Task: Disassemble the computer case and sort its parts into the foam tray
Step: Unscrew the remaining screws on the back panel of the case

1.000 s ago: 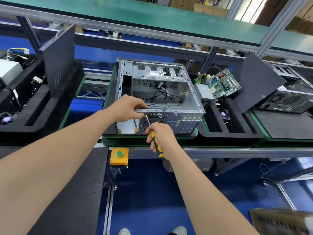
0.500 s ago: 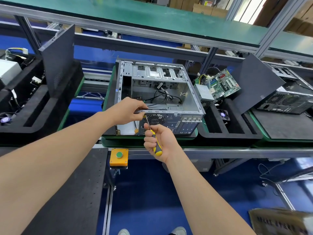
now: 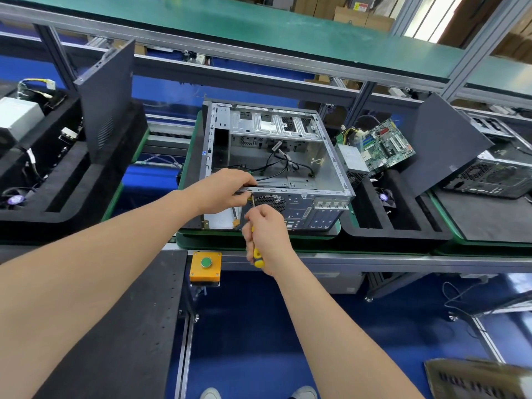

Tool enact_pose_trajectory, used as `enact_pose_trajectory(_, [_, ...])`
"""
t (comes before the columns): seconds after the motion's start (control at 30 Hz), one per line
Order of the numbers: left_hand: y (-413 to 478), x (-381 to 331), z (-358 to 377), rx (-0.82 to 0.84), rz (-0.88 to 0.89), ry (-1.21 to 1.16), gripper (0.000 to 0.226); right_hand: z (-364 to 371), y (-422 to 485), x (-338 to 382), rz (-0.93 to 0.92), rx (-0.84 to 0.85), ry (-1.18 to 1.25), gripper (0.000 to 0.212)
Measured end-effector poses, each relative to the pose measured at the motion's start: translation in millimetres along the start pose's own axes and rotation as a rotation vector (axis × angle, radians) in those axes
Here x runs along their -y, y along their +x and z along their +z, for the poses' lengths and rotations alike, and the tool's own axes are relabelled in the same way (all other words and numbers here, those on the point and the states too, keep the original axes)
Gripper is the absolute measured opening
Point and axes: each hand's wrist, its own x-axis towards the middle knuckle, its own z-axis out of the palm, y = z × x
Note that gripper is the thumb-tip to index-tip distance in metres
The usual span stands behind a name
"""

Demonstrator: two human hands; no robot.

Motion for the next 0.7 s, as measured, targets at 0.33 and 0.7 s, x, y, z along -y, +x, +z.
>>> enact_pose_trajectory(0.33, [-1, -1, -1, -0.009, 0.0, -0.014, 0.03, 0, 7, -12, -0.268, -0.23, -0.575, 0.023])
enact_pose_trajectory(0.7, [-2, 0, -7, -0.035, -0.018, -0.095, 0.034, -17, 5, -25, 0.364, 0.588, 1.227, 0.028])
